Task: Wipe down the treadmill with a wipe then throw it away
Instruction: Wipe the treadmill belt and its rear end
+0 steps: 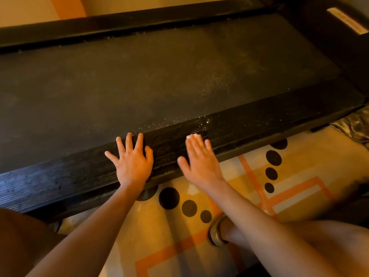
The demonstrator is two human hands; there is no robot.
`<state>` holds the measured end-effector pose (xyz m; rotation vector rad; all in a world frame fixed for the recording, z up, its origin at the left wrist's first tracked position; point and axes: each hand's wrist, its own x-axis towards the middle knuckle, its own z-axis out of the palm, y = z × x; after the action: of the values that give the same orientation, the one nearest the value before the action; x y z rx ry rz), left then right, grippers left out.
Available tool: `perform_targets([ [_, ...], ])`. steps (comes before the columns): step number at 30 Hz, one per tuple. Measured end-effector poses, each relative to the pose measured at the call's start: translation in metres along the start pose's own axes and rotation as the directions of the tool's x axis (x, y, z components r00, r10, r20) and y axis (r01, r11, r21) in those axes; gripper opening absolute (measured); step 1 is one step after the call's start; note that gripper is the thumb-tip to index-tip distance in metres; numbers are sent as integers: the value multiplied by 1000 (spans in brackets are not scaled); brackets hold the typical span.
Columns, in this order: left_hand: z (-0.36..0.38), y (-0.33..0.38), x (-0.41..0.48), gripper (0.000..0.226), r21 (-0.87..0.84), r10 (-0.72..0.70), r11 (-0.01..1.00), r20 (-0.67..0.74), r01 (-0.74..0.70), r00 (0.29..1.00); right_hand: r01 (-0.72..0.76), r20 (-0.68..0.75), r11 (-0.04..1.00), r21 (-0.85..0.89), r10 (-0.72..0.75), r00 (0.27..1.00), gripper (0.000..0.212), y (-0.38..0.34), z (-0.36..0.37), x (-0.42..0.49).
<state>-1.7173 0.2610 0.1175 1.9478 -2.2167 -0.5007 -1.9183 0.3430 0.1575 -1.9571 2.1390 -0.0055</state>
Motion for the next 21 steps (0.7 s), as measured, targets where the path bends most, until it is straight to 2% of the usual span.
perform_targets([
  [2,0,-1,0,57,7,-7,1000,-3,7,1000,129,41,991,33,-130,991,71,-18,12,-19],
  [4,0,-1,0,56,13,-5,1000,-1,5,1000,164,26,986,17,-164,986,69,-10,13,-16],
  [8,0,-1,0,56,10,4,1000,0,-4,1000,-60,-21,998,-17,59,998,72,23,3,3],
  [9,0,-1,0,56,8,6,1000,-1,-6,1000,-74,-25,997,-17,74,997,74,20,4,0],
  [14,-1,0,-1,56,4,1,1000,-8,-1,1000,138,13,990,1,-138,990,72,-6,18,-31],
  [16,-1,0,-1,56,6,3,1000,-10,-3,1000,76,-22,997,-11,-76,997,72,13,14,-19],
  [19,-1,0,-2,56,-5,6,1000,-14,-6,1000,-148,-52,989,6,148,988,75,28,7,-11],
  [21,-1,0,-2,56,-5,3,1000,-18,-3,1000,-156,-33,987,49,157,987,78,5,11,-16],
])
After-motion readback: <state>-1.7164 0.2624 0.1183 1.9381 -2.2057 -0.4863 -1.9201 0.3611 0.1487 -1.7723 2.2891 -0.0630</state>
